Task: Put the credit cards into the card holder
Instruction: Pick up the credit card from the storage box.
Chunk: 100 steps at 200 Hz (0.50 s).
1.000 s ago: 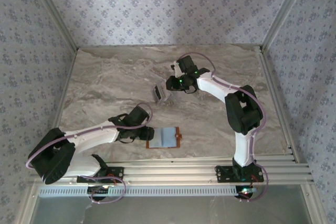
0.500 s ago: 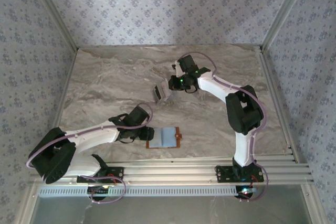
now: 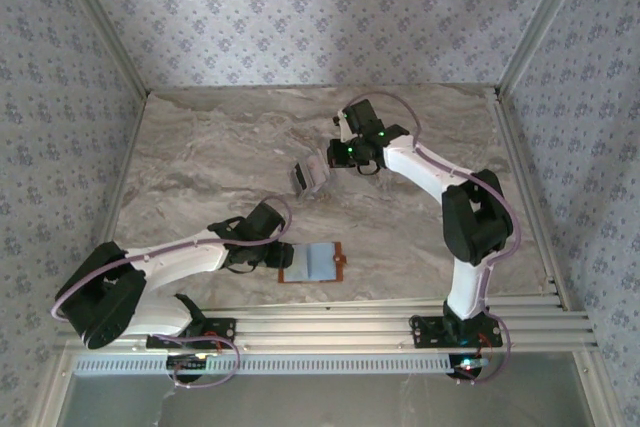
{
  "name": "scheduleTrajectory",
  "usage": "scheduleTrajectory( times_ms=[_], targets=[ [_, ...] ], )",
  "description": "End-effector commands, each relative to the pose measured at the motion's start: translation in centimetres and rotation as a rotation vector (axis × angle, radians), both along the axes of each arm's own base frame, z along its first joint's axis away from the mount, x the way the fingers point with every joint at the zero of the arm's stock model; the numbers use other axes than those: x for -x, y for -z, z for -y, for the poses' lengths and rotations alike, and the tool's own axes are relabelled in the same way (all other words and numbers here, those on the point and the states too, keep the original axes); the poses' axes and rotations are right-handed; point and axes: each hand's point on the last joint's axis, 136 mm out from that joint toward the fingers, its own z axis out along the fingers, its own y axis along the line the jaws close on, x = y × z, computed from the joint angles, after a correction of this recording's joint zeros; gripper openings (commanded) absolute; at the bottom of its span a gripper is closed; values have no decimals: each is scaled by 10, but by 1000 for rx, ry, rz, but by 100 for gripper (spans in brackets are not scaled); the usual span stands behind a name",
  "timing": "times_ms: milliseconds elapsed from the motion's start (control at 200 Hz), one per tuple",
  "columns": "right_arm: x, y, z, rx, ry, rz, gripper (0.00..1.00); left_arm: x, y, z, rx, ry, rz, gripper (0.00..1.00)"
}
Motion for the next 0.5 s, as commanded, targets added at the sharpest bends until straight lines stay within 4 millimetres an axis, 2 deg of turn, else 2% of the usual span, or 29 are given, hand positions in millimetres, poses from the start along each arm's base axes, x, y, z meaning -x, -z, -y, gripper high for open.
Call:
scheduleTrajectory(
  times_ms=[0,255,495],
  targets=[
    [0,-22,7,12,6,41,4,-1,-3,6,13,25,9,51],
    [5,-56,22,14,64,145,0,-1,-4,6,14,25,12,51],
    [27,-84,34,2,94,218,0,-2,-4,6,14,23,13,49]
  ],
)
